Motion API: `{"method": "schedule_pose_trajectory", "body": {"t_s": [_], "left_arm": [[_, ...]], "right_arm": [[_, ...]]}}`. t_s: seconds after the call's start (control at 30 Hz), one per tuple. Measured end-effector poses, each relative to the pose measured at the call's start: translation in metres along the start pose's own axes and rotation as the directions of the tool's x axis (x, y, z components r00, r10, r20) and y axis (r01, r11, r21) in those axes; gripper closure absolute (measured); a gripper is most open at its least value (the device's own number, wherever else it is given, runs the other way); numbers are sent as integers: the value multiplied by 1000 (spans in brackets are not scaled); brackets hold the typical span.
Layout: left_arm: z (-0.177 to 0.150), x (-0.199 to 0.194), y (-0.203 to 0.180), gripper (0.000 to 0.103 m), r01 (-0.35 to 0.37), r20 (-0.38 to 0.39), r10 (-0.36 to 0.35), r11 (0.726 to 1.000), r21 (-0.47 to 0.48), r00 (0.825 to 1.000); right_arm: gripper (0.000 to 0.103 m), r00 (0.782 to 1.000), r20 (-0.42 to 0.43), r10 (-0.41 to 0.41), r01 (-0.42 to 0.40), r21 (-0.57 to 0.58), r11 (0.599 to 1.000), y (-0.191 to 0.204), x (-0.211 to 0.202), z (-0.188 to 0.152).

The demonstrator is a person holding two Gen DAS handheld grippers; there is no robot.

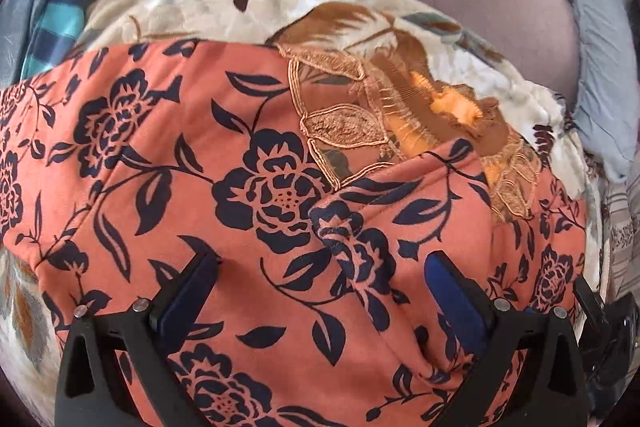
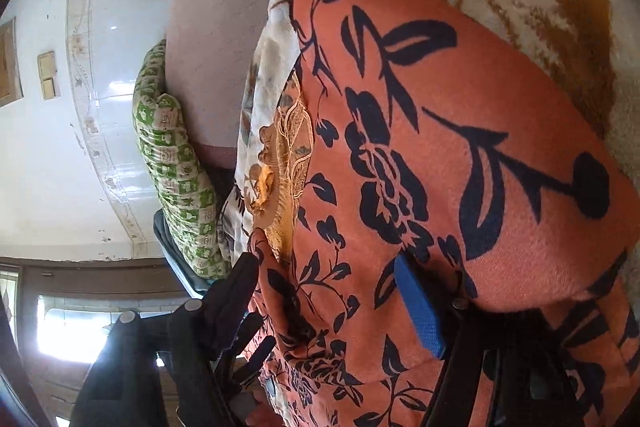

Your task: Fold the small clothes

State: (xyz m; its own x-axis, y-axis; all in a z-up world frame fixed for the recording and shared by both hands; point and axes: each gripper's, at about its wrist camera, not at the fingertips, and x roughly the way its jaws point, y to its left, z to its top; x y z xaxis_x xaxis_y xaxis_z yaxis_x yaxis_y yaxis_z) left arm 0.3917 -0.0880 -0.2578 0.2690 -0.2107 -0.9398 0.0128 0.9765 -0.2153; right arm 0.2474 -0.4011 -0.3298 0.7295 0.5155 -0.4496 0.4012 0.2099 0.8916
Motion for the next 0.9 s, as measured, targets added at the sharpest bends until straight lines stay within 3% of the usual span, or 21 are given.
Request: {"method": "schedule_pose_trajectory", "body": {"t_s": [0.1, 0.17, 0.27, 0.33, 0.57, 0.73, 0.83, 0.9], "left_arm": [[8, 5, -3, 6, -32, 24, 33, 999, -34, 999], [11, 2, -5, 51, -49, 56, 51, 998, -35, 997], [10, -2, -5, 85, 7, 58, -5, 999, -39, 998], [6, -10, -3, 93, 8, 84, -5, 999, -38, 996], [-25, -52, 31, 94, 70, 185, -59, 996, -57, 981], [-80, -72, 79, 94, 116, 204, -87, 984, -135, 975], [-118, -75, 103, 99, 54, 200, -17, 982, -183, 980], [-135, -77, 119, 99, 58, 202, -10, 971, -232, 979]], "right_arm": [[29, 1000, -15, 17, -17, 16, 1000, -2, -1, 2], [29, 999, -29, 34, -33, 32, 999, -5, -1, 4], [29, 998, -41, 54, -51, 60, 997, -8, -2, 6], [29, 998, -42, 51, -48, 66, 997, -8, -2, 6], [29, 997, -41, 59, -55, 87, 995, -10, -5, 5], [29, 998, -44, 45, -41, 79, 996, -9, -4, 4], [29, 998, -54, 32, -27, 86, 996, -8, -4, 2], [29, 997, -67, 33, -26, 109, 994, -7, -5, 1]]}}
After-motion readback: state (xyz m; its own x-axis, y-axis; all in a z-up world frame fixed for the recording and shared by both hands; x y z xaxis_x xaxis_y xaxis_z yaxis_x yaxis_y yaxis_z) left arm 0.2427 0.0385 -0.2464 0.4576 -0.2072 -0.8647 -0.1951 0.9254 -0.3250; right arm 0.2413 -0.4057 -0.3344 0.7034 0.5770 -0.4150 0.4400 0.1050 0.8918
